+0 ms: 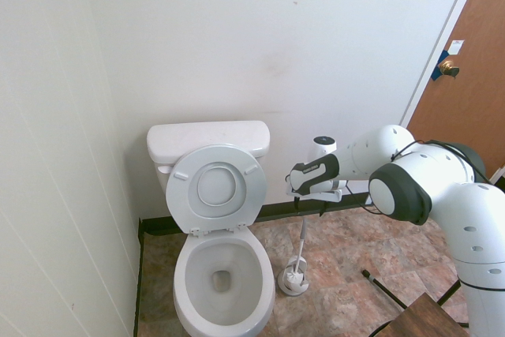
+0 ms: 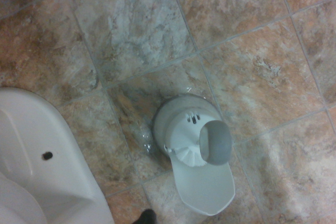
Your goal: Clean the toilet
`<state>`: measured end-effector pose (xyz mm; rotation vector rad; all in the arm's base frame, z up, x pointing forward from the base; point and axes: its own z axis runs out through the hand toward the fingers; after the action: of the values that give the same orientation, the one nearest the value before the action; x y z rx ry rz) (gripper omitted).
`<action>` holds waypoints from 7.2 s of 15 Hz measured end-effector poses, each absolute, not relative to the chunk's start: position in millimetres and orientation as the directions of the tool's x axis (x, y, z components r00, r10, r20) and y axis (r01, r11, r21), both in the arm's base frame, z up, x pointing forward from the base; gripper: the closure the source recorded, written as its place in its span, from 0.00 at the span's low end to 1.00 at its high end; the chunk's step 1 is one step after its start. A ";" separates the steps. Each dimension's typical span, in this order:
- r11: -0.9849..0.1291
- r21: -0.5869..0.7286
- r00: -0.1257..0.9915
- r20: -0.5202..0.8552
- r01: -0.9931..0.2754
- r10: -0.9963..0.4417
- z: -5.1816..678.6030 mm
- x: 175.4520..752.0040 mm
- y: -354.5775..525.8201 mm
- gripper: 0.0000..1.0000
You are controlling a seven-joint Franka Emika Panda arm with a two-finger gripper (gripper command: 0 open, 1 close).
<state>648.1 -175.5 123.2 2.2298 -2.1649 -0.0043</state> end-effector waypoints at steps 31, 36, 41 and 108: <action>0.038 0.131 -0.036 0.017 -0.991 -0.999 -9.6 697.7 -187.8 1.00; 0.040 0.134 -0.038 0.017 -0.990 -0.999 -14.6 696.5 -188.1 1.00; 0.043 0.134 -0.041 0.017 -0.990 -0.999 -14.6 695.9 -190.1 1.00; -0.332 -0.100 0.337 -0.035 -0.938 -0.941 406.7 594.6 73.5 1.00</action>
<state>594.6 73.5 406.7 2.6503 -1.8702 0.0476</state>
